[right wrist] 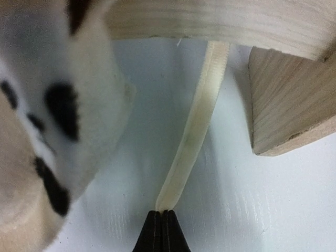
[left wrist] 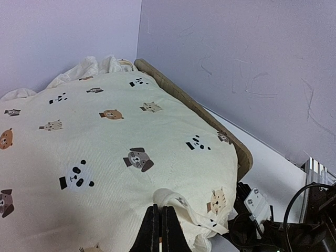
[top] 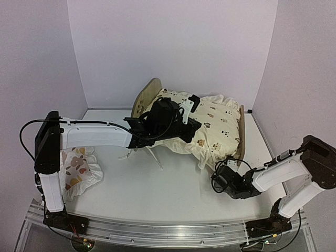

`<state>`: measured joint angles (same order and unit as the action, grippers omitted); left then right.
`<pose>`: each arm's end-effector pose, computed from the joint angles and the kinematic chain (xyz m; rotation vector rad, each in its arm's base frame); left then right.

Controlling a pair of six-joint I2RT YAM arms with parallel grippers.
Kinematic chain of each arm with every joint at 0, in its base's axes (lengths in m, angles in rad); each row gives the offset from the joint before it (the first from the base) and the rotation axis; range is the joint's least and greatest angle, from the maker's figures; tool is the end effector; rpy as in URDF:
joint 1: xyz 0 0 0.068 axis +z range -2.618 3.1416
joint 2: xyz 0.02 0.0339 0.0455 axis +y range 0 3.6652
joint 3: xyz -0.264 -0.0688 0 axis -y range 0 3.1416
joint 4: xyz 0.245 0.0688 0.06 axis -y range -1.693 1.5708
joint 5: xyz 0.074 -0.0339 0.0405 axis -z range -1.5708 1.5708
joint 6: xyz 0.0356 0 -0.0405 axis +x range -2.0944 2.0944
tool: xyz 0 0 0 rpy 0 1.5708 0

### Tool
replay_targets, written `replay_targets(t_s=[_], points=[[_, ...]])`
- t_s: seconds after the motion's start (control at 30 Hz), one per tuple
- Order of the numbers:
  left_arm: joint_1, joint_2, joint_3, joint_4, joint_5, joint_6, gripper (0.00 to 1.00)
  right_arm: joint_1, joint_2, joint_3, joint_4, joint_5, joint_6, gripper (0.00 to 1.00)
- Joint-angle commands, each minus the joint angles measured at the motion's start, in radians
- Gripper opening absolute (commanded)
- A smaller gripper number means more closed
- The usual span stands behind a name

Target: Set up the pet bed

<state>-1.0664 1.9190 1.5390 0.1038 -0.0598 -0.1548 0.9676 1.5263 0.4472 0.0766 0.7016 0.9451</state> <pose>0.2267 -0.4063 0.2966 0.8070 1.7449 -0.7860 0.1501 0.1774 0.1043 0.2159 2.2607 0.0625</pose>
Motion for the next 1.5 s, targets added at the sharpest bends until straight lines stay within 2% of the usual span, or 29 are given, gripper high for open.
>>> replay_targets(t_s=[0.0,0.1,0.2,0.37,0.53,0.8,1.1,1.47], points=[[0.005,-0.031,0.008,-0.004,0.021,-0.010,0.00,0.008,-0.083,-0.029,-0.143,-0.102,0.004,0.00],[0.004,-0.039,0.005,-0.060,0.091,-0.036,0.00,0.008,-0.197,-0.031,-0.216,-0.190,-0.045,0.00],[-0.009,-0.053,-0.027,-0.092,0.151,-0.075,0.00,0.008,-0.320,0.007,-0.366,-0.250,-0.100,0.00],[-0.067,-0.040,-0.049,-0.154,0.163,-0.087,0.00,0.008,-0.539,0.017,-0.553,-0.303,-0.135,0.00],[-0.107,-0.041,-0.072,-0.176,0.173,-0.124,0.00,0.008,-0.648,0.053,-0.724,-0.335,-0.137,0.00],[-0.156,-0.079,-0.137,-0.175,0.179,-0.163,0.00,0.008,-0.818,0.079,-0.819,-0.354,-0.111,0.00],[-0.214,-0.094,-0.220,-0.170,0.206,-0.222,0.00,0.008,-0.837,0.258,-0.900,-0.419,-0.216,0.00],[-0.222,-0.079,-0.171,-0.180,0.218,-0.198,0.00,0.008,-0.763,0.524,-0.909,-0.465,-0.369,0.00]])
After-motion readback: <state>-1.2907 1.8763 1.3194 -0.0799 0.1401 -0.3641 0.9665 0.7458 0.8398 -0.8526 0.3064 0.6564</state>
